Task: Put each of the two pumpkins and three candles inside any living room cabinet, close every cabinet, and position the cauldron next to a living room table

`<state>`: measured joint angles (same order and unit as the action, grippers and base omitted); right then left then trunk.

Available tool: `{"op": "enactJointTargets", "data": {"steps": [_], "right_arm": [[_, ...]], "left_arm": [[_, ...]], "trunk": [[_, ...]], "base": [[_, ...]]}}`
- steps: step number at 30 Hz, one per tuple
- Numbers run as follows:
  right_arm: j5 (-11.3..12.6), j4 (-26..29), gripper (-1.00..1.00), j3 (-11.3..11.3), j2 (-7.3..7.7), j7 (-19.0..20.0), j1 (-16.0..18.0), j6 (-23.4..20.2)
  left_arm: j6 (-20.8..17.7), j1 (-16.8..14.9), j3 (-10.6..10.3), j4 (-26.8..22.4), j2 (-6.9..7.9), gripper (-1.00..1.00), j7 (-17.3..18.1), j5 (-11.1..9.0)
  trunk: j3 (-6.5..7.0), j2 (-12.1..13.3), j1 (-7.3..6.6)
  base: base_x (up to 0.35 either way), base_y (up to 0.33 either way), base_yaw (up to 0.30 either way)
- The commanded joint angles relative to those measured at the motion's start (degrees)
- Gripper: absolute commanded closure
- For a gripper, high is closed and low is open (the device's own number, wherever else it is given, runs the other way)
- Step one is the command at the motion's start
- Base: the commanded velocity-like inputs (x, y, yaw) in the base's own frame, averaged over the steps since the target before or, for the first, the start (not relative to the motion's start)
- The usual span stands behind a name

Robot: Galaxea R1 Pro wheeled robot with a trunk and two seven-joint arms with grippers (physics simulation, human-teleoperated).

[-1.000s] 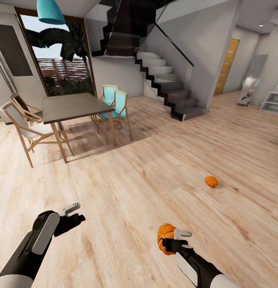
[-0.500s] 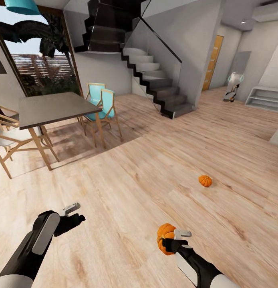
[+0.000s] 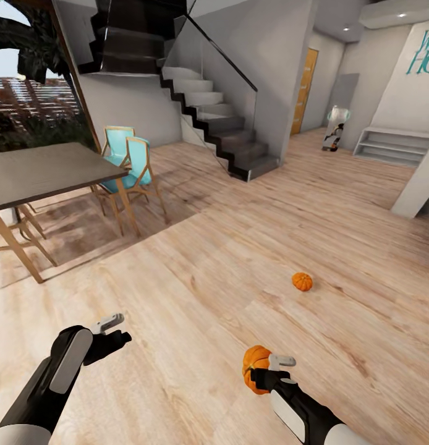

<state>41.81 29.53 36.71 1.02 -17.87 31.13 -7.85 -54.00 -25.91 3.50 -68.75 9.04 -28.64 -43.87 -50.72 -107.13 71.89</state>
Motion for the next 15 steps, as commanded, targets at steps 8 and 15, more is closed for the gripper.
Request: {"op": "enactJointTargets", "data": {"steps": [8,15], "right_arm": [[0.19,0.17,1.0,0.47,0.04,-0.5,0.07,-0.23],[0.2,0.09,1.0,0.47,0.03,-0.5,0.07,-0.23]], "left_arm": [[-0.14,-0.02,-0.01,-0.08,0.01,-1.0,-0.53,-0.52],[-0.14,-0.02,-0.07,-0.09,-0.01,-1.0,-0.53,-0.51]], "trunk": [[-0.62,-0.02,0.03],[-1.12,-0.02,0.03]], "base": [[0.33,-0.025,-0.197],[0.31,-0.159,-0.197]]}}
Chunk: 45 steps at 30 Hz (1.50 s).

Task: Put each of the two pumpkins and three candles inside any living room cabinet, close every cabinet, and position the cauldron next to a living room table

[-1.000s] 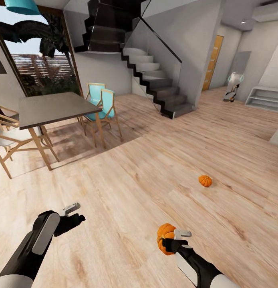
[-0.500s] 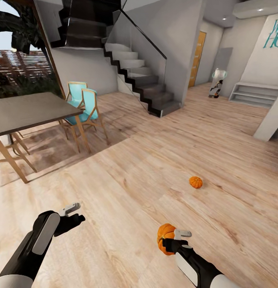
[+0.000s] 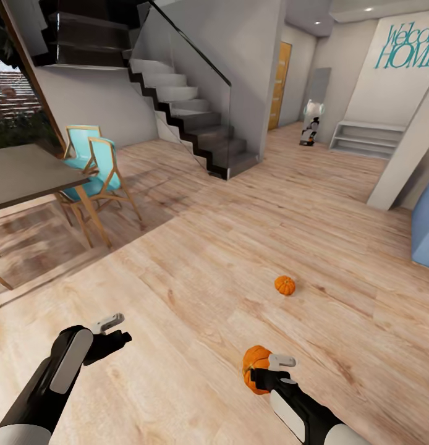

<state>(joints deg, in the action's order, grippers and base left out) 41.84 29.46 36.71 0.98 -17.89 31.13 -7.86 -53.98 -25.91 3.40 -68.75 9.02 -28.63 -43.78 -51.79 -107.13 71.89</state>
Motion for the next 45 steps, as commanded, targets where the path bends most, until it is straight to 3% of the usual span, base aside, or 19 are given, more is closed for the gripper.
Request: {"op": "enactJointTargets", "data": {"steps": [1,32,45], "right_arm": [[0.17,0.17,1.0,0.47,0.07,-0.48,0.07,-0.23],[0.17,0.12,1.0,0.42,0.07,-0.48,0.07,-0.23],[0.17,0.08,1.0,0.38,0.07,-0.48,0.07,-0.22]], "left_arm": [[-0.16,-0.02,0.03,-0.09,0.01,-1.0,-0.55,-0.61],[-0.16,-0.02,-0.06,-0.13,0.03,-1.0,-0.55,-0.51],[-0.16,-0.02,-0.06,-0.15,0.04,-1.0,-0.46,-0.52]], "trunk": [[-0.12,-0.02,0.02],[-2.34,-0.02,0.02],[-3.17,-0.02,0.02]], "base": [[0.29,-0.208,-0.197],[0.283,-0.185,-0.197],[0.283,-0.05,-0.213]]}}
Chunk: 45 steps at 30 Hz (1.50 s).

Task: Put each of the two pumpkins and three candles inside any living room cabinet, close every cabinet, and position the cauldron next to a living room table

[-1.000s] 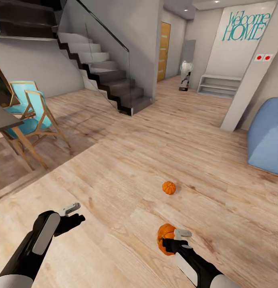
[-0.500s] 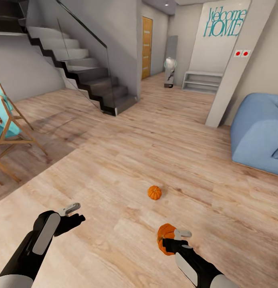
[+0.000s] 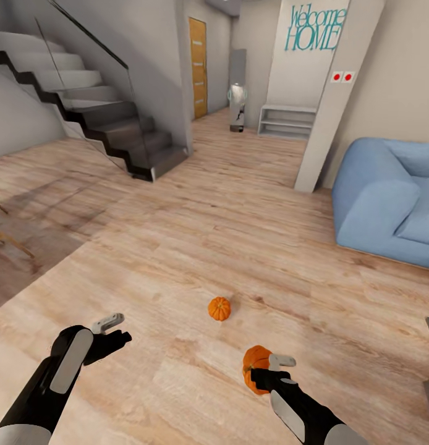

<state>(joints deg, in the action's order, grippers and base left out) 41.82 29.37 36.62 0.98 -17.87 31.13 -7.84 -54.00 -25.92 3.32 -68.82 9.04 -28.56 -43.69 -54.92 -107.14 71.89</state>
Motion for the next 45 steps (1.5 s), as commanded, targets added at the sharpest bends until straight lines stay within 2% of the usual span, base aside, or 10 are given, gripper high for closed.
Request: {"op": "enactJointTargets", "data": {"steps": [1,19,35,45], "right_arm": [[0.19,0.16,1.0,0.47,0.07,-0.5,0.07,-0.24],[0.19,0.16,1.0,0.56,0.1,-0.5,0.07,0.88],[0.18,0.25,1.0,0.73,0.07,-0.5,0.07,0.98],[0.19,0.25,1.0,0.62,0.11,-0.42,0.07,0.99]], "left_arm": [[-0.14,-0.01,0.02,-0.08,0.01,-1.0,-0.53,-0.6],[-0.14,-0.01,0.02,-0.08,0.01,-1.0,-0.53,-0.6],[-0.14,-0.01,0.02,-0.08,0.01,-1.0,-0.55,-0.61],[-0.14,-0.01,0.02,-0.08,0.01,-1.0,-0.53,-0.6]], "trunk": [[-0.08,-0.02,0.02],[-0.15,-0.02,0.02],[0.12,-0.02,0.02],[0.94,-0.02,0.02]], "base": [[0.283,-0.001,-0.25],[0.151,0.008,-0.271],[0.278,0.074,-0.02],[0.036,0.0,-0.138]]}}
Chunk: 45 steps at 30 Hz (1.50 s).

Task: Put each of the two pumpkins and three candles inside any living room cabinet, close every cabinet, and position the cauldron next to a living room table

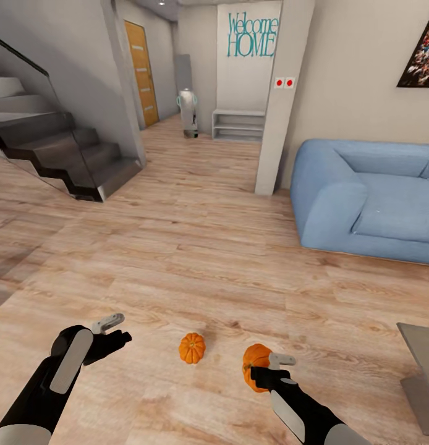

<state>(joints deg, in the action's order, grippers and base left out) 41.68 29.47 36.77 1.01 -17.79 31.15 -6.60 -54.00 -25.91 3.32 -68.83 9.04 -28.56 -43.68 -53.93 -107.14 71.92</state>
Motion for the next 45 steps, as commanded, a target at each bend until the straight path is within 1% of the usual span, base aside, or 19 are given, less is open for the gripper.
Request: {"op": "enactJointTargets", "data": {"steps": [1,11,23,27,32,38,45], "right_arm": [[0.33,0.15,1.0,0.45,0.08,-0.5,0.06,-0.25],[0.33,0.15,1.0,0.48,0.1,-0.54,0.06,-0.25],[0.42,0.13,1.0,0.43,0.09,-0.5,0.06,-0.25],[0.42,0.09,1.0,0.41,0.09,-0.5,0.06,-0.26],[0.42,0.14,1.0,0.44,0.07,-0.5,0.06,-0.25],[0.34,0.15,1.0,0.56,0.05,-0.51,0.06,-0.25],[0.33,0.15,1.0,0.56,0.06,-0.5,0.06,-0.25]], "left_arm": [[-0.14,-0.02,0.0,-0.07,0.01,-1.0,-0.53,-0.62],[-0.14,-0.02,0.02,-0.07,0.02,-1.0,-0.53,-0.62],[-0.14,-0.02,-0.04,-0.07,0.01,-1.0,-0.53,-0.61],[-0.14,-0.02,-0.05,-0.06,0.01,-1.0,-0.53,-0.61],[-0.14,-0.02,0.01,-0.08,0.01,-1.0,-0.53,-0.62],[-0.14,-0.02,-0.02,-0.06,0.01,-1.0,-0.53,-0.62],[-0.14,-0.02,-0.07,-0.05,0.01,-1.0,-0.53,-0.62]], "trunk": [[0.0,-0.02,0.0],[0.07,-0.02,0.0],[0.07,-0.02,0.0],[0.07,-0.02,0.0],[0.07,-0.02,0.0],[0.07,-0.02,0.0],[0.07,-0.02,0.0]], "base": [[0.002,-0.04,-0.101],[0.02,-0.106,-0.044],[0.151,-0.199,-0.256],[0.052,-0.068,-0.204],[0.063,0.013,-0.033],[0.245,0.118,0.032],[0.268,0.015,0.059]]}}
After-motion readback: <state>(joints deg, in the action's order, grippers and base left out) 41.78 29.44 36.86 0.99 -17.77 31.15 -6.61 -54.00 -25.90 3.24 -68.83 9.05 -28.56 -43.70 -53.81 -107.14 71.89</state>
